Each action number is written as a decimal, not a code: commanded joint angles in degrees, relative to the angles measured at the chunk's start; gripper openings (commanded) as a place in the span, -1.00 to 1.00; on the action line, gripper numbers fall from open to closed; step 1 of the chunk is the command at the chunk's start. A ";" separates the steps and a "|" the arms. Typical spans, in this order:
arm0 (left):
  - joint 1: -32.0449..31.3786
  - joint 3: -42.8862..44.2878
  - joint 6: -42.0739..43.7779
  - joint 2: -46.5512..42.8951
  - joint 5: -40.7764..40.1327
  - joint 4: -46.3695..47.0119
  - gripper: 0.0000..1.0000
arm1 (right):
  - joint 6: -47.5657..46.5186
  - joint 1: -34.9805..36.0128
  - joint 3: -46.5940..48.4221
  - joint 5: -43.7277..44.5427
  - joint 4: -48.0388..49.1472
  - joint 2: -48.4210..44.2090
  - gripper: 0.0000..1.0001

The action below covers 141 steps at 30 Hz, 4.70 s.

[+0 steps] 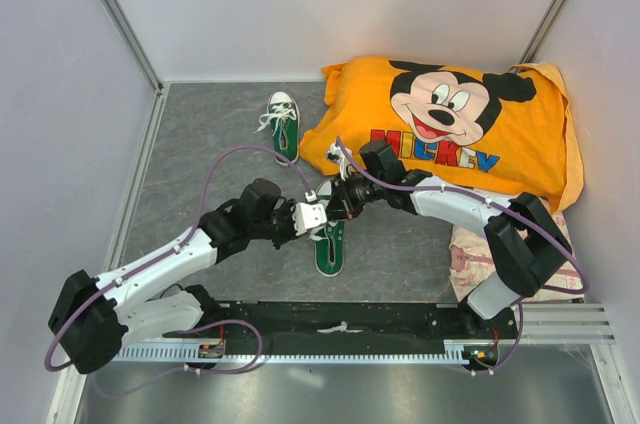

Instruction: Tie the shoes

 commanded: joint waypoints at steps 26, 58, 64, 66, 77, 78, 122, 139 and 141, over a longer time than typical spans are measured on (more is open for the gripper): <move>2.62 -1.59 -5.53 9.06 1.84 13.20 -0.91 | 1.47 -0.25 -1.98 0.06 3.48 -0.34 -1.00; 8.07 -4.85 4.50 11.25 16.25 29.89 -0.30 | 3.49 -0.60 -6.46 -1.00 10.78 -1.92 -1.00; 8.24 -4.94 5.64 11.16 17.40 30.85 -0.74 | 4.72 -0.60 -7.08 -1.00 12.44 -1.57 -1.00; 8.24 -4.85 5.55 11.25 17.74 31.38 -0.83 | 4.63 -0.60 -6.64 -1.00 12.53 -1.22 -1.00; 8.24 -4.76 9.86 12.30 19.86 31.21 -0.96 | -0.55 -1.74 -1.11 -2.49 2.36 -2.45 -0.01; 8.24 -4.85 10.21 12.39 19.86 31.12 -0.97 | -1.86 -2.18 -0.50 -2.75 1.47 -2.45 -0.01; 11.85 -13.20 4.42 3.33 25.57 36.65 0.95 | 2.87 -2.62 -0.66 -5.39 5.85 1.33 -1.00; 10.27 -7.93 0.37 13.62 28.73 43.07 0.43 | 5.42 -2.80 -4.00 -5.04 10.69 -0.25 -1.00; 10.26 -7.92 0.28 13.88 29.08 43.33 0.41 | 5.60 -2.80 -4.09 -5.04 11.04 -0.25 -1.00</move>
